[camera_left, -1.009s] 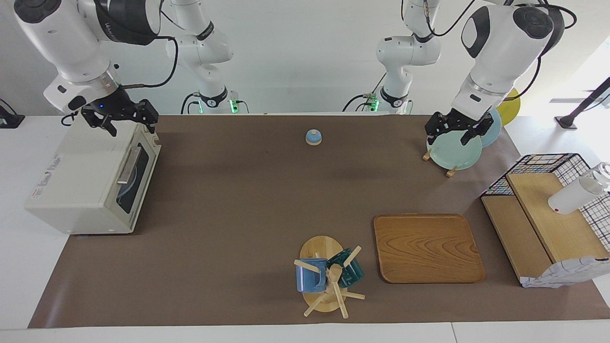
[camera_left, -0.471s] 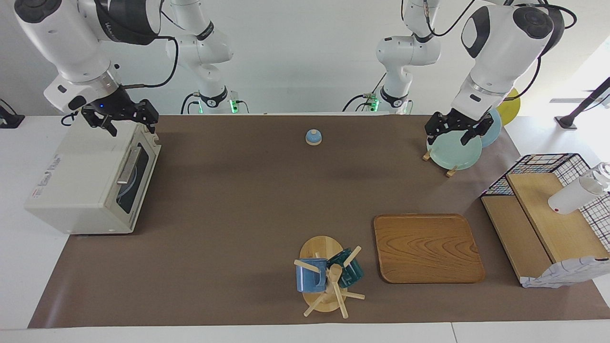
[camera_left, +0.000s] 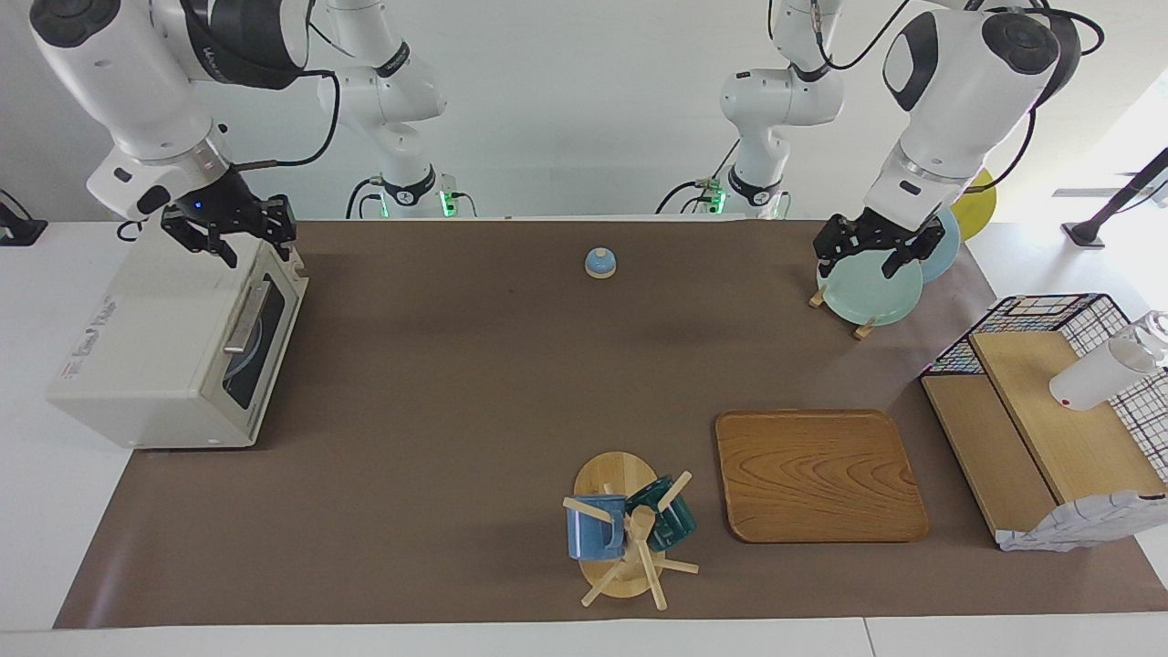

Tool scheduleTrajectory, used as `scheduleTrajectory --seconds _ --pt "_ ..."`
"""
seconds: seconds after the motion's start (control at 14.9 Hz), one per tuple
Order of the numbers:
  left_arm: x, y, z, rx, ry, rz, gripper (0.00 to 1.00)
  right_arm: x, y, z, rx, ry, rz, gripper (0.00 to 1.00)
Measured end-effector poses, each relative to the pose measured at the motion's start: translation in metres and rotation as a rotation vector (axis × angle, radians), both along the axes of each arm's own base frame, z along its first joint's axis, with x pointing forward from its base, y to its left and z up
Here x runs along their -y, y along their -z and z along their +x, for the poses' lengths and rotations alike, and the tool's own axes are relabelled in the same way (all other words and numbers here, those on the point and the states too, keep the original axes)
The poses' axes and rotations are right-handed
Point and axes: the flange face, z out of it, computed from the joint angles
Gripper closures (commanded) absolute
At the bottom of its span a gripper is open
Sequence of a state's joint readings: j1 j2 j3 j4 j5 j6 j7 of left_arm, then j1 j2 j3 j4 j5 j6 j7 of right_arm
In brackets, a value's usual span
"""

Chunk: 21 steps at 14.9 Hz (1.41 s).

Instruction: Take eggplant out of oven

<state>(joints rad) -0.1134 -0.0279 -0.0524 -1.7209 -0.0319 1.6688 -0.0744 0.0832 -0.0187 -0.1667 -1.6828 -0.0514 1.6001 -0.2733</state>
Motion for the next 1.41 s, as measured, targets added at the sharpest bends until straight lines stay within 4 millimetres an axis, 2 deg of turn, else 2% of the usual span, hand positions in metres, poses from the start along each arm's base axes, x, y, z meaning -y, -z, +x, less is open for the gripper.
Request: scheduleTrajectory --seconds 0.2,0.4,0.54,0.81,1.21,1.41 --pt "0.0 0.0 0.0 0.0 0.0 0.0 0.0 0.01 0.033 -0.002 0.049 -0.024 0.003 1.0" --pt "0.0 0.0 0.0 0.0 0.0 0.0 0.0 0.017 0.053 -0.003 0.059 0.03 0.001 1.0" --pt "0.0 0.0 0.0 0.0 0.0 0.0 0.0 0.029 0.062 -0.005 0.053 0.094 0.0 1.0" --pt "0.0 0.0 0.0 0.0 0.0 0.0 0.0 0.058 0.098 -0.015 0.026 0.158 -0.002 1.0" --pt "0.0 0.0 0.0 0.001 0.0 0.0 0.0 0.059 0.114 -0.017 0.018 0.149 -0.025 1.0" --pt "0.0 0.0 0.0 0.001 0.0 0.0 0.0 0.047 0.118 -0.018 0.025 0.127 -0.026 1.0"
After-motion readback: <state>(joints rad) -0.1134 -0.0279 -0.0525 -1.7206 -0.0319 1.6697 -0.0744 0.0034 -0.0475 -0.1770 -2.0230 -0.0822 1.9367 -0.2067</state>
